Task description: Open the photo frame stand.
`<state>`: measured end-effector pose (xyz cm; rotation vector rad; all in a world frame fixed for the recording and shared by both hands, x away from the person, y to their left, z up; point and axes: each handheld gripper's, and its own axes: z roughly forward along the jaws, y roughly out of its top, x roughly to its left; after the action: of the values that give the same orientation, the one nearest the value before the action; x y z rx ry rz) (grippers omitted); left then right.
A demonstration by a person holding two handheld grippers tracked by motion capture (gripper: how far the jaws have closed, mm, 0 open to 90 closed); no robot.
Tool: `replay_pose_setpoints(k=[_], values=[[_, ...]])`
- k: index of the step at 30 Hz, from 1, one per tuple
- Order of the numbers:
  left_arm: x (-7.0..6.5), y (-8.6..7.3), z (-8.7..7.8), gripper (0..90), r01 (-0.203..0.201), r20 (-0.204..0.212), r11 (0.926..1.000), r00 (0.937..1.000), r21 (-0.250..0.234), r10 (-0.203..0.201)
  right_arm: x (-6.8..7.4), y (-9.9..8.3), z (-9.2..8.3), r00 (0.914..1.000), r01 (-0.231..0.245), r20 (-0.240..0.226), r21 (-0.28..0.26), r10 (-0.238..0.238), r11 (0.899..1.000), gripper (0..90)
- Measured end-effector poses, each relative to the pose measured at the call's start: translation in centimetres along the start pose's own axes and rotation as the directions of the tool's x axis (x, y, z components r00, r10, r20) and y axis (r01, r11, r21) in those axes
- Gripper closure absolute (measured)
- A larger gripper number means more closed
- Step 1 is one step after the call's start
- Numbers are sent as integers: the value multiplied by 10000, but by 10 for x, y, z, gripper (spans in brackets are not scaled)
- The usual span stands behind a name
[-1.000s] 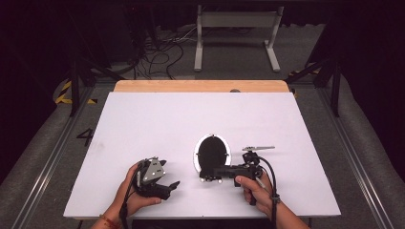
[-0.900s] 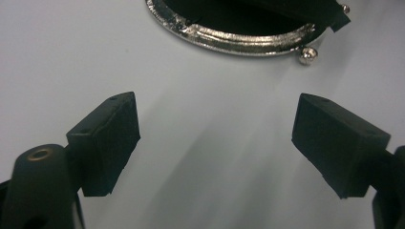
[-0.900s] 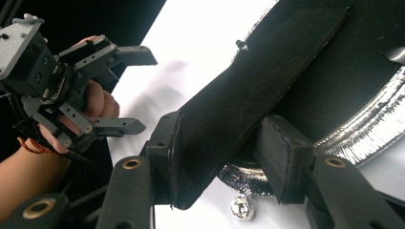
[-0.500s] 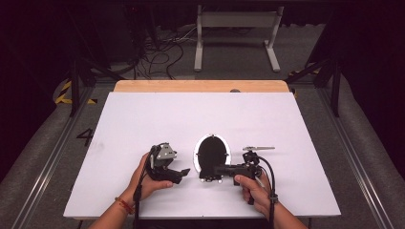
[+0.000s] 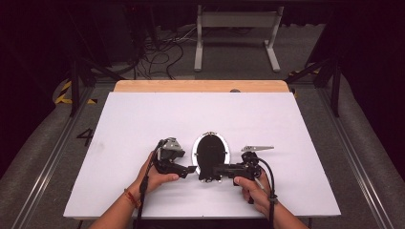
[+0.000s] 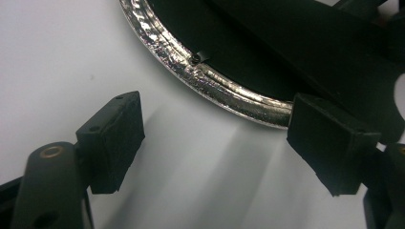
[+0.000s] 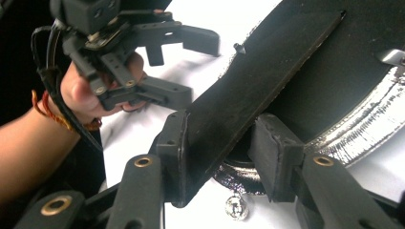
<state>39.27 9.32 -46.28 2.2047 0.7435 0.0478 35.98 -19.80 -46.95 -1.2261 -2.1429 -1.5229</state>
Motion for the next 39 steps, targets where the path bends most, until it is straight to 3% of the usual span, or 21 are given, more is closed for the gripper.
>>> replay_pose_setpoints(k=[6, 9, 13, 16, 18, 24, 26, 29, 36, 39], values=[[0, 5, 4, 178, 79, 239, 10000, 9997, -34, -78, 4, -2, -4, 9974, 721, 87, 6, -721, 9974, 620], [-1, 11, 8, 174, -216, 288, 9997, 9994, 124, 212, 7, -2, -4, 9929, 1172, 199, 49, -1173, 9931, 620], [5, 13, 8, 172, -30, 688, 10000, 9976, 89, 24, 8, -3, -4, 9904, 1361, 243, -14, -1360, 9907, 618], [6, 14, 5, 201, -218, 766, 9996, 9968, -165, 230, 10, -3, -4, 9867, 1603, 289, -2, -1602, 9871, 618], [4, 15, 3, 302, -393, 798, 9987, 9959, -339, 419, 10, -3, -4, 9830, 1818, 283, -15, -1817, 9833, 618], [5, 13, -1, 379, -240, 793, 9987, 9965, -456, 275, 11, -1, -4, 9773, 2099, 289, 33, -2099, 9777, 617], [6, 14, -5, 404, -365, 615, 9972, 9973, -647, 405, 14, 0, -3, 9720, 2318, 376, 57, -2318, 9728, 618], [4, 14, -10, 464, -494, 314, 9937, 9981, -1010, 528, 19, 2, -3, 9576, 2788, 705, 155, -2792, 9602, 622], [-7, 17, -16, 519, -948, -616, 9860, 9943, -1374, 870, 19, 5, -4, 9522, 2940, 828, 146, -2941, 9557, 657], [-9, 16, -17, 533, -1135, -806, 9810, 9915, -1571, 1018, 20, 5, -4, 9451, 3142, 896, 164, -3144, 9492, 665]])
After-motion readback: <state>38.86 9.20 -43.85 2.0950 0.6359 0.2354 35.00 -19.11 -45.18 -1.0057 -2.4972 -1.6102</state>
